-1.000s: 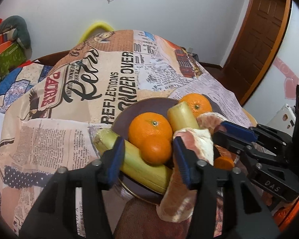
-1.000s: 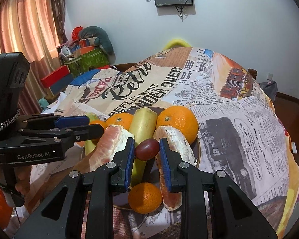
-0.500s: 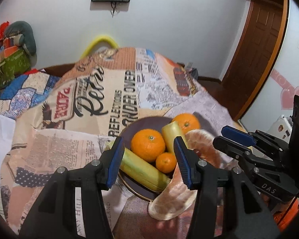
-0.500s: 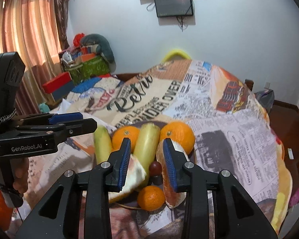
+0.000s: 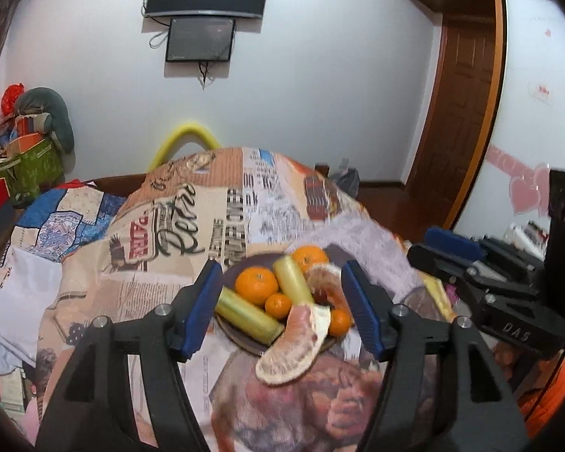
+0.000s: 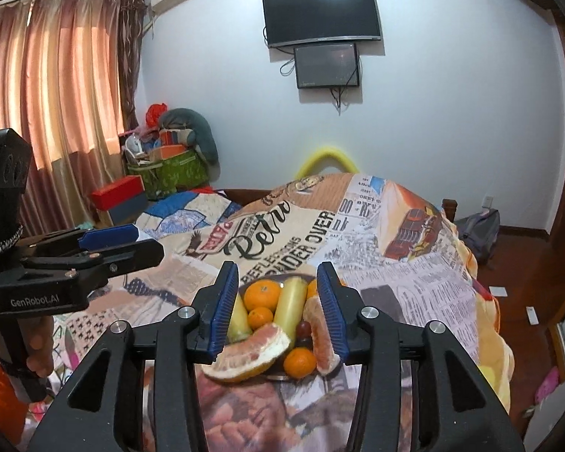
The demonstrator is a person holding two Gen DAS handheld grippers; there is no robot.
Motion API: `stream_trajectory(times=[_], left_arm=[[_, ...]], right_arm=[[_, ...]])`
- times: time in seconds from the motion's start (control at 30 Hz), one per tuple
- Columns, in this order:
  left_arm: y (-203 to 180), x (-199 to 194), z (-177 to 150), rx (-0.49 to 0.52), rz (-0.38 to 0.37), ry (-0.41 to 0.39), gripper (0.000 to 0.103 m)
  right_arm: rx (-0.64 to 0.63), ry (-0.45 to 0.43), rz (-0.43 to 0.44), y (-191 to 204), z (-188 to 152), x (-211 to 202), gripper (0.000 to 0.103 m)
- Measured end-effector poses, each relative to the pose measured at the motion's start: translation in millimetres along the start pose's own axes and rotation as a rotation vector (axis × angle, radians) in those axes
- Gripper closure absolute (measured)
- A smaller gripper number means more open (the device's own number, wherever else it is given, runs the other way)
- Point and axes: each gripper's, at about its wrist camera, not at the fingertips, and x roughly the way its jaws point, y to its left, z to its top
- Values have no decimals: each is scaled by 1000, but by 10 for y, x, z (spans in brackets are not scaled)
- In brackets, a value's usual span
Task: Organize fruits
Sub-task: 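Grasp a pomelo segment with the right gripper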
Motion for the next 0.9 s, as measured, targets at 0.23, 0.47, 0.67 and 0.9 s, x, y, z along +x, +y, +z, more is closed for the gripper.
stream_trajectory(times=[0.23,0.47,0.67,0.9], left_arm=[[107,485,-550,5,30,223,38],[347,968,-1111,-17,75,422,38],[306,1109,-1148,15,115,413,40],[364,1187,-1041,-3,116,419,46]], right_arm=[[8,121,0,-31,-341,203,63],[44,218,15,-117,-614,405,63],[63,221,13,-178,-627,418,63],[81,240,11,-209,-690,469,63]])
